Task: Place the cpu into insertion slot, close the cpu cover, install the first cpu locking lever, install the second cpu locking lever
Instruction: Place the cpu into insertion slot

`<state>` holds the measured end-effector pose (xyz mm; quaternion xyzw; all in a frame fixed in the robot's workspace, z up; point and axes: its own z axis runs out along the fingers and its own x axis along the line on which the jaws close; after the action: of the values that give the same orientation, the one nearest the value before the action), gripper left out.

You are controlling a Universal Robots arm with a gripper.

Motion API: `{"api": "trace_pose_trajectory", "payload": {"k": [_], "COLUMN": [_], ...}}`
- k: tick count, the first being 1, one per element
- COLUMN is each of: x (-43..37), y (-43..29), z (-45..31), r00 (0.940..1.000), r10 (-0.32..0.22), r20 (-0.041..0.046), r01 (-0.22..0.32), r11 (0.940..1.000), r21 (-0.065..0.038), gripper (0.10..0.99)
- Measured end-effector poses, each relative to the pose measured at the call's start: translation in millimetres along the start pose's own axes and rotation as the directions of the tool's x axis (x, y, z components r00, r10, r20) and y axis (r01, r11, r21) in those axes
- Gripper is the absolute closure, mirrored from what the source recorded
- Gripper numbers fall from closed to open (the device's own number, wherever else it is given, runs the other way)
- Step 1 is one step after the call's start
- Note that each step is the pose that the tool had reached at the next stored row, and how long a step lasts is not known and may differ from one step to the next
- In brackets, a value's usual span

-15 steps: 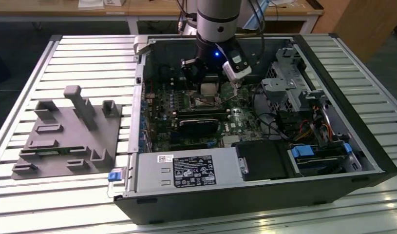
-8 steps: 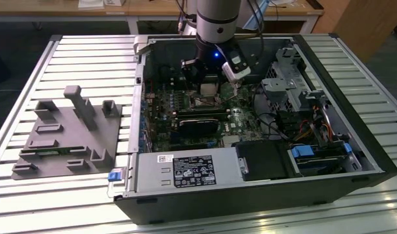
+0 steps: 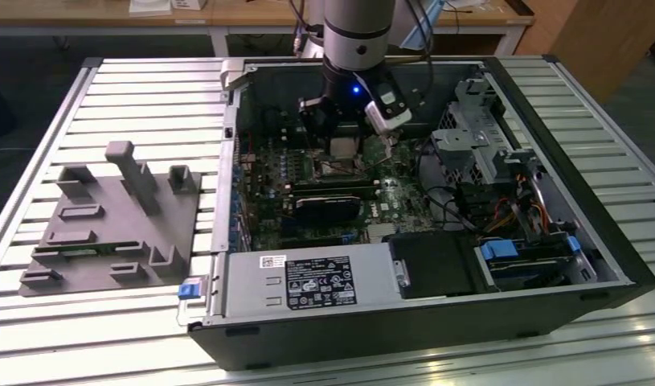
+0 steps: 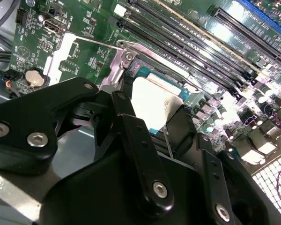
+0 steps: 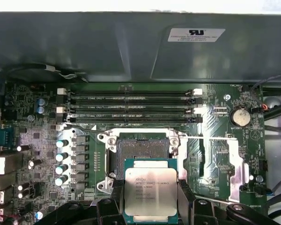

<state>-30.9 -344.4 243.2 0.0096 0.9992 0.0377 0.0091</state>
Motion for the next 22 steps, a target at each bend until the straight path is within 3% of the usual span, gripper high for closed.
{"api": "trace_pose_trajectory", "payload": {"k": [2, 9, 22], "x": [0.1, 0.1, 0.2], "y": [1.1, 3.7, 3.6], "z": [1.6, 5.9, 6.6], "r00": [1.0, 1.0, 1.0], "r10": [0.0, 0.0, 0.0], "r20": [-0.0002, -0.0011, -0.0012], "r01": [0.0, 0.0, 0.0], "r11": [1.0, 1.0, 1.0], "r21": [0.006, 0.006, 0.006], "gripper": [0.545, 0.545, 0.545]}}
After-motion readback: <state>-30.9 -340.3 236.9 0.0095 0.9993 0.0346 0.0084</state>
